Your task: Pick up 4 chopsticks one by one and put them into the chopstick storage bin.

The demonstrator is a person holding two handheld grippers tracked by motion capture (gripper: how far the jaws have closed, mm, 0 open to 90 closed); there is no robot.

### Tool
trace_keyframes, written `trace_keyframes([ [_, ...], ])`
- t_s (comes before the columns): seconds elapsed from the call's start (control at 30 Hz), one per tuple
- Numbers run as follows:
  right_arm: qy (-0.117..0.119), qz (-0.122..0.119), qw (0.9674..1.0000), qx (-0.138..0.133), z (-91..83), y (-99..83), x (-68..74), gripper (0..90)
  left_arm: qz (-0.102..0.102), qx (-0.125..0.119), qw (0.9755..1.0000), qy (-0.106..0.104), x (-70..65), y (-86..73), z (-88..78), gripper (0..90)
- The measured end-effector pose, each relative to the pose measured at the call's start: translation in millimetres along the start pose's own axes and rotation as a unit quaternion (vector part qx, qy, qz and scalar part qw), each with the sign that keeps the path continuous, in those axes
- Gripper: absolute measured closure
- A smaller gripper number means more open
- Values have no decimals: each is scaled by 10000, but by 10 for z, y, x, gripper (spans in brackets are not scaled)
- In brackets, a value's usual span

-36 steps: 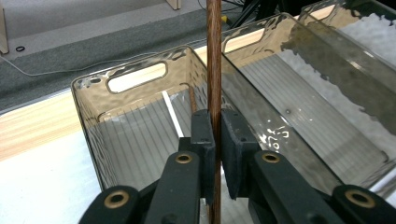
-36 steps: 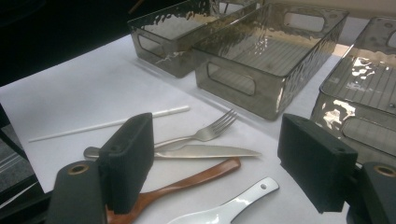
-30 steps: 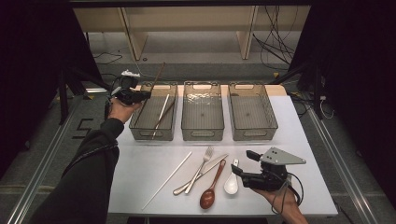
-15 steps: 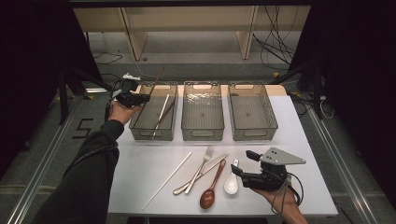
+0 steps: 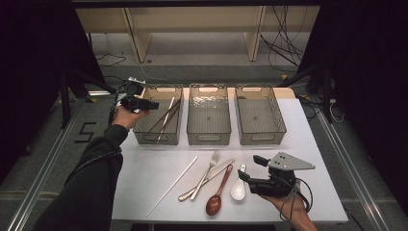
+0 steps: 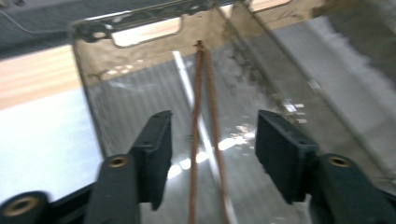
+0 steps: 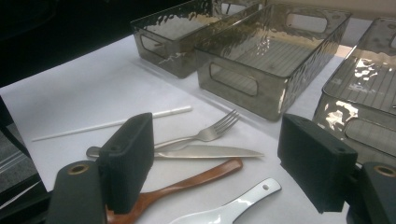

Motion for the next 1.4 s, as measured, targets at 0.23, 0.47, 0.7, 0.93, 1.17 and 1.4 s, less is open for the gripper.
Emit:
trace_keyframes([
  [0.23, -6, 11, 10000, 6, 4, -1, 1, 280, -136, -53, 9991, -389, -248, -44, -298, 293],
  [0.47, -23, 5, 10000, 25, 0, -2, 3, 281, 100, -5, 9986, -510, -511, -210, -556, 228],
  [0.7, -24, -30, 10000, 3, 3, 0, 19, 281, 298, 14, 9985, -467, -705, -368, -644, 206],
  [0.93, -18, -30, 10000, 8, 1, -2, 10, 280, 349, 155, 9983, -451, -787, -520, -631, 197],
  [1.17, -29, -26, 10000, -1, -2, 3, 5, 280, 447, 464, 9964, -552, -917, -685, -546, 185],
  [1.4, -29, -28, 10000, 10, -1, -1, 8, 281, 502, 570, 9953, -605, -1017, -797, -533, 168],
])
Point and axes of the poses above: each handheld gripper's, and its own axes: z roughly forward along the jaws, y roughly out of its top, x roughly to its left, the point moved 4 cm from there along z, roughly forward along the jaws, and after that the axes turned 7 degrees about z, right-handed, at the moved point
